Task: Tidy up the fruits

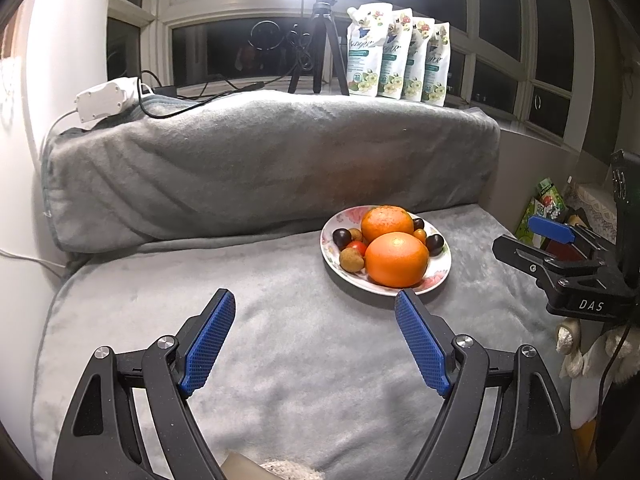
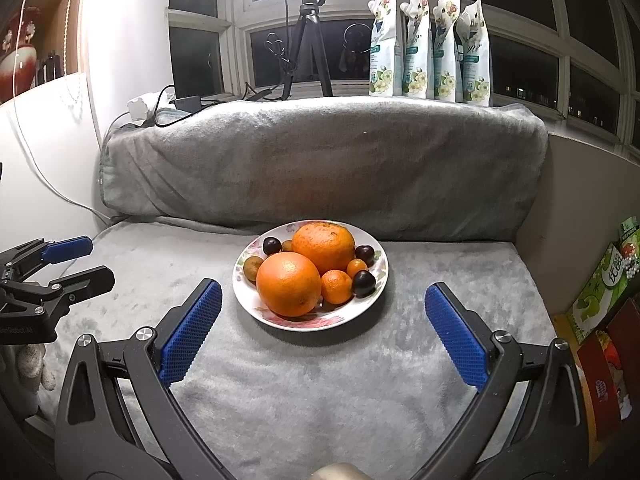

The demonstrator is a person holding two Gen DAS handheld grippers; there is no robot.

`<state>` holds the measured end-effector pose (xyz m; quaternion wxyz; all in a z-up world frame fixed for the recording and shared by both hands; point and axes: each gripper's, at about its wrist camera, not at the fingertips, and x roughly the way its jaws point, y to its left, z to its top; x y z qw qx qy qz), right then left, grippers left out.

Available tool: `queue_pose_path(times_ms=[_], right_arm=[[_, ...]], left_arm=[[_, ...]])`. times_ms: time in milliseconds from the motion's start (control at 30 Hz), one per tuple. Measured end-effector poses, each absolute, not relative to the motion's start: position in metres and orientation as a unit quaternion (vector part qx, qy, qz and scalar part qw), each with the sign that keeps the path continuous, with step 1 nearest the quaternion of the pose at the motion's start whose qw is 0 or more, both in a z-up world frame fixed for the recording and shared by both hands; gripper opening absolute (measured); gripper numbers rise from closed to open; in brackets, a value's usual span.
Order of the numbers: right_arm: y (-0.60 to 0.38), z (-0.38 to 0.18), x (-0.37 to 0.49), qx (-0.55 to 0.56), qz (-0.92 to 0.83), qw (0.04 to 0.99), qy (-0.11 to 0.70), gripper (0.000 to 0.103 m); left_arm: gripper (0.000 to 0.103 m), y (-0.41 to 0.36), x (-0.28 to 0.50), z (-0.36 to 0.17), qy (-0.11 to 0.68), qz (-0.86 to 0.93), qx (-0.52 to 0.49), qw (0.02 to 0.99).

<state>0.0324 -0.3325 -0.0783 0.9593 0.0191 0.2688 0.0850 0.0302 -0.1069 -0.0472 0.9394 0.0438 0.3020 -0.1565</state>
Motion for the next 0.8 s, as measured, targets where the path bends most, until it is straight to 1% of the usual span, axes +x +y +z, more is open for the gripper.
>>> queue_pose_path(times_ms=[800], right_arm=[[-0.337,-0.092,0.042,0.024,0.079,0.955,0.286,0.103]], left_arm=[[0.082,-0.100,0.031,-0.053,0.302,-0.157,0.036,0.939]])
